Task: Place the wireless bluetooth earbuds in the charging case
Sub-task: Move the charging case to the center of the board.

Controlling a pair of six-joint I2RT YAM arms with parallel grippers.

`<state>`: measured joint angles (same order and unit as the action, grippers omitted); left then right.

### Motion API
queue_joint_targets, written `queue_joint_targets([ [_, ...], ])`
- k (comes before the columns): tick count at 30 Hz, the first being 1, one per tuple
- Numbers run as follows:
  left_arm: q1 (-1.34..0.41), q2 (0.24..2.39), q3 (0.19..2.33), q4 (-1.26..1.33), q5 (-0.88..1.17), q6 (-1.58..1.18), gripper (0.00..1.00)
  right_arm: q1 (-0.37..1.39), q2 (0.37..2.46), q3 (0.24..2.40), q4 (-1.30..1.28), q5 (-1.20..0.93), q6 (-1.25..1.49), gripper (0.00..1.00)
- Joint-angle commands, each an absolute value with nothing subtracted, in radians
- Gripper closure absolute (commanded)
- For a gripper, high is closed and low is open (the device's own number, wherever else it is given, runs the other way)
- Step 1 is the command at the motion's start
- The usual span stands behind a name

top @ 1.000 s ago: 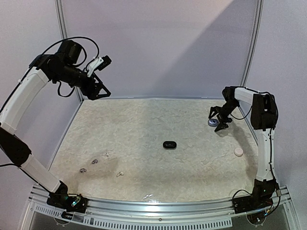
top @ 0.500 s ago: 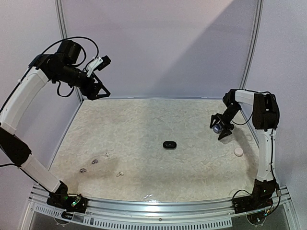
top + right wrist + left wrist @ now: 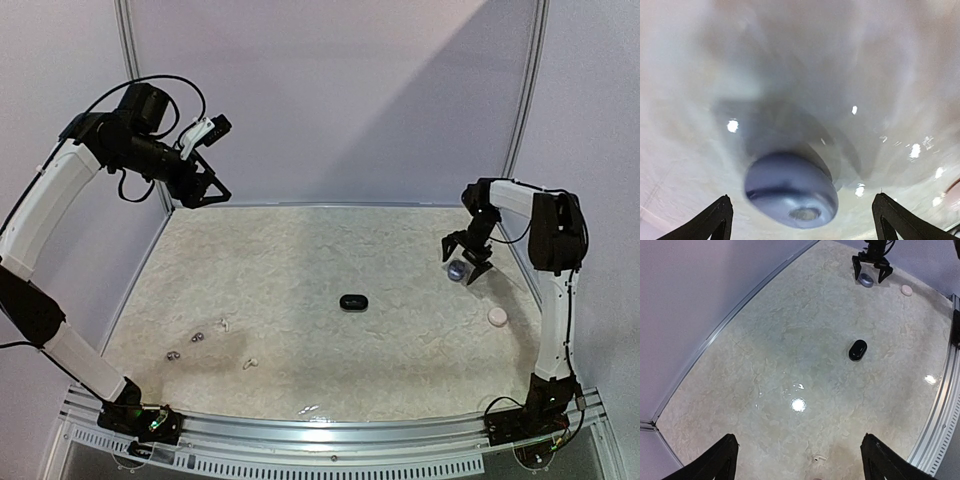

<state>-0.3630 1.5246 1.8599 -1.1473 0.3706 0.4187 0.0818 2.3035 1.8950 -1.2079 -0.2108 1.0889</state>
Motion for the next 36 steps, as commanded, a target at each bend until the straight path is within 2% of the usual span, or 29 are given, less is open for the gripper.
queue_joint_targets([
  [1,-0.35,1.526,1.879,-1.172,0.384,0.427,0.13,0.104,2.114,1.913,-1.123,0.107,0.905,0.01],
  [4,-0.35,1.525,1.883,-1.17,0.381,0.428,0.13,0.107,1.97,1.801,-1.008,0.24,0.834,0.01],
  [7,-0.351,1.525,1.884,-1.169,0.383,0.427,0.13,0.106,1.824,1.639,-0.899,0.35,0.895,0.01],
  [10,-0.35,1.525,1.882,-1.167,0.381,0.424,0.13,0.071,1.727,1.503,-0.676,0.17,0.844,0.01],
  [12,-0.35,1.525,1.884,-1.167,0.378,0.424,0.13,0.092,1.725,1.506,-0.62,0.122,0.767,0.01],
  [13,-0.351,1.525,1.886,-1.167,0.376,0.425,0.13,0.132,1.728,1.534,-0.631,0.187,0.703,0.01],
  [16,-0.351,1.523,1.888,-1.172,0.363,0.433,0.13,0.271,1.759,1.675,-0.76,0.604,0.457,0.01],
  [18,-0.35,1.525,1.886,-1.173,0.357,0.437,0.13,0.274,1.805,1.73,-0.846,0.729,0.447,0.01],
  [19,-0.351,1.524,1.884,-1.172,0.358,0.438,0.13,0.266,1.827,1.753,-0.874,0.701,0.484,0.01],
  [22,-0.349,1.526,1.884,-1.172,0.361,0.434,0.13,0.231,1.859,1.74,-0.777,0.355,0.435,0.01],
  [24,-0.348,1.527,1.887,-1.172,0.361,0.434,0.13,0.215,1.879,1.723,-0.75,0.232,0.433,0.01],
  [28,-0.349,1.521,1.89,-1.176,0.355,0.437,0.13,0.203,1.905,1.696,-0.72,0.246,0.487,0.01],
  [33,-0.347,1.522,1.885,-1.178,0.351,0.443,0.13,0.228,1.853,1.656,-0.631,0.415,0.35,0.01],
  [35,-0.347,1.526,1.886,-1.177,0.355,0.443,0.13,0.204,1.861,1.677,-0.666,0.358,0.376,0.01],
  [36,-0.346,1.528,1.888,-1.177,0.357,0.442,0.13,0.19,1.868,1.68,-0.662,0.243,0.366,0.01],
])
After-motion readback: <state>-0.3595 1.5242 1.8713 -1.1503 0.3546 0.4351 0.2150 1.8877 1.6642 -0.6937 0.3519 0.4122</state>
